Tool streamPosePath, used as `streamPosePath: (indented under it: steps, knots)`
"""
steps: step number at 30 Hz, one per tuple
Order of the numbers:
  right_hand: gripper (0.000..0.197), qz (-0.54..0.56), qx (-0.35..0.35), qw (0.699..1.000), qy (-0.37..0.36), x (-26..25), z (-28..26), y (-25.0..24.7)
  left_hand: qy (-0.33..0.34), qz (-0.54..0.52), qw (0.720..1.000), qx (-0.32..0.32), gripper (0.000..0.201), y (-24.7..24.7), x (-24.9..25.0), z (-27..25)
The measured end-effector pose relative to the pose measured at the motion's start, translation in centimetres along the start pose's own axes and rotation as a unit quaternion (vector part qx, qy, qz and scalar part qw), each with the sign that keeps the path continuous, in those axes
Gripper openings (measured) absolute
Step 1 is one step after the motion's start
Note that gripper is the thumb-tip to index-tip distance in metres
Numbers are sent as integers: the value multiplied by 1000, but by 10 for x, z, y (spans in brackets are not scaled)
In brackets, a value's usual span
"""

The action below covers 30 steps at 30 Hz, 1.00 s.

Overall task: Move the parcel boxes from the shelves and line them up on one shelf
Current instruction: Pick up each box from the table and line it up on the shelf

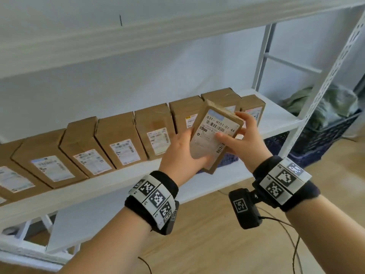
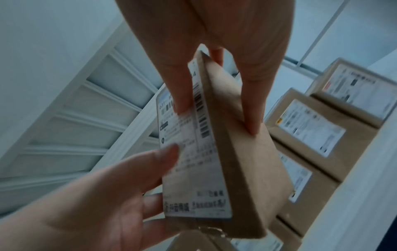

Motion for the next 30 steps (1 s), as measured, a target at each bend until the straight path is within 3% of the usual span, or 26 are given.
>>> streamPosePath:
  steps: [3, 6, 9, 15, 21, 24, 30]
  knots:
    - [68, 29, 14, 999, 32, 20, 14, -28, 8, -30, 999, -25, 48, 30, 11, 26]
    - [90, 45, 44, 996, 68, 39, 30, -54, 9, -50, 997, -59, 39, 61, 15, 55]
    - [107, -29, 100, 992, 78, 46, 49, -83, 9, -51, 992, -117, 34, 95, 21, 87]
    - [99, -213, 208, 952, 70, 52, 93, -140, 50, -62, 977, -199, 11, 154, 34, 154]
    - [82, -264, 253, 927, 80, 74, 135, -178, 55, -98, 954, -277, 28, 212, 40, 206]
    - [83, -289, 251, 920, 84, 88, 159, -191, 64, -80, 948, -300, 30, 231, 44, 225]
    - [81, -322, 241, 911, 91, 122, 217, -216, 79, -43, 964, -252, 34, 243, 44, 277]
Point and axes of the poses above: each hand's wrist, its own z-axis towards the middle knuckle, its own y-axis out of the palm, x = y × z, the point moved 8 cm from there along z, towards the middle knuckle, and after that the axes turned 11 degrees about -z, right-handed, at the moved point
